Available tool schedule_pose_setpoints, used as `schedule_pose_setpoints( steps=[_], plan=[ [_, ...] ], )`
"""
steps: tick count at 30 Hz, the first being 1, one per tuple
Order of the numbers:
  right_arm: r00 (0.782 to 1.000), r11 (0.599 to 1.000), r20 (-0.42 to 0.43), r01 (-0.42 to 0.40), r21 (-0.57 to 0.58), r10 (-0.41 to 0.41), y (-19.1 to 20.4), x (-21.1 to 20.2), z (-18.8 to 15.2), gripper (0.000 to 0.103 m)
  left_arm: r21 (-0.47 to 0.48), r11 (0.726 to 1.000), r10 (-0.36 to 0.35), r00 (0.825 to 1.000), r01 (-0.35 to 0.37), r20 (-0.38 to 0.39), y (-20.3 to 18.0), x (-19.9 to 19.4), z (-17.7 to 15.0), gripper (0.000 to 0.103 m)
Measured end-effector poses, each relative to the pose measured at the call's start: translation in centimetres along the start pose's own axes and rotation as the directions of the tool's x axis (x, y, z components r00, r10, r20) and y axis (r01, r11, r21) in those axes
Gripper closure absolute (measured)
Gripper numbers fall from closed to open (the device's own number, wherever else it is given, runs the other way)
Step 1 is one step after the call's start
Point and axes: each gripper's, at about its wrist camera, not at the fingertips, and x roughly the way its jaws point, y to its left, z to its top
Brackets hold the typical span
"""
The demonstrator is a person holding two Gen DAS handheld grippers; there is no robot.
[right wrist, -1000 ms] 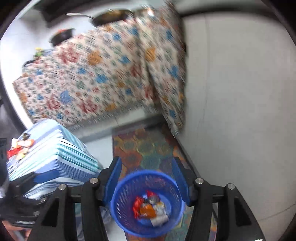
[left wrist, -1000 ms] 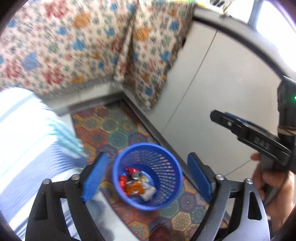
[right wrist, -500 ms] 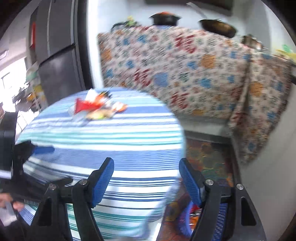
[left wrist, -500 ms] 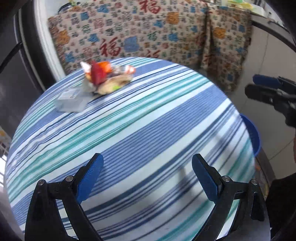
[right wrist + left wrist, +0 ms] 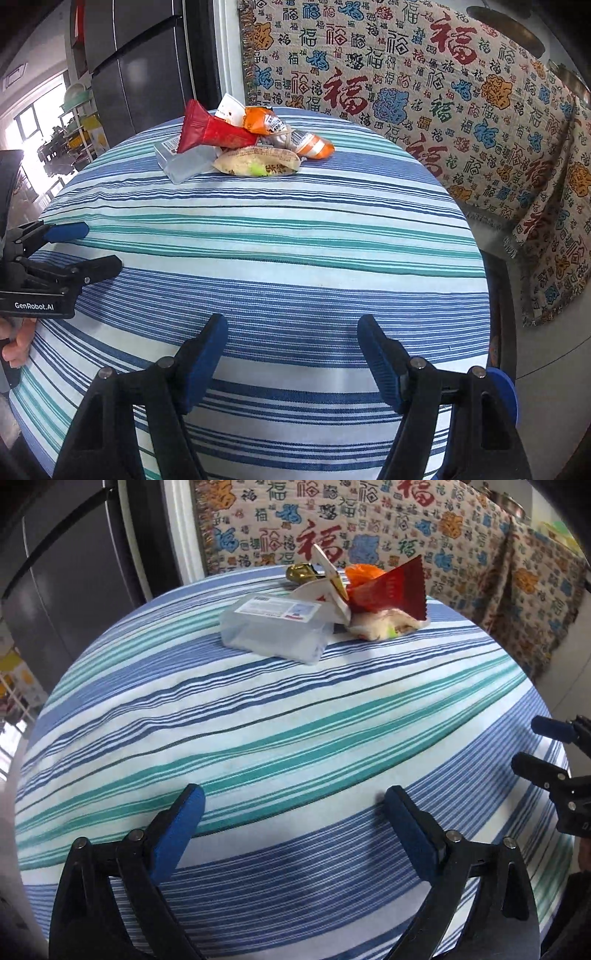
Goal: Collect trash
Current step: 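Move both tools back over the table toward the remaining trash, then grasp the clear plastic box with the left tool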
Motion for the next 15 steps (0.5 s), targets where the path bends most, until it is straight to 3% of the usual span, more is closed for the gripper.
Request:
schedule_pose_setpoints(
  steps=[6,9,15],
  plan=[
    [1.000,1.000,-0.011,-0.006,-0.003,0.006,0.1,0.4,-0.1,0.029,-0.029,0.999,0.021,0.999,-0.022,-0.027,-0.1,0.0,0.5,0.001],
    [1.000,1.000,-0.007,-0.008,-0.005,0.008,0.0,0.3,-0.1,0.029,-0.112,0.994,-0.018,1.000,0.016,-0.024,1.1,-0.3,2.3,0.001],
    [1.000,1.000,-0.002,-0.012,-0.009,0.012,0.0,0.3,-0.1,0.029,-0.287,0.958,0.016,0.999,-0.006,0.031,2.3,0.3,10.2,0.001]
  ],
)
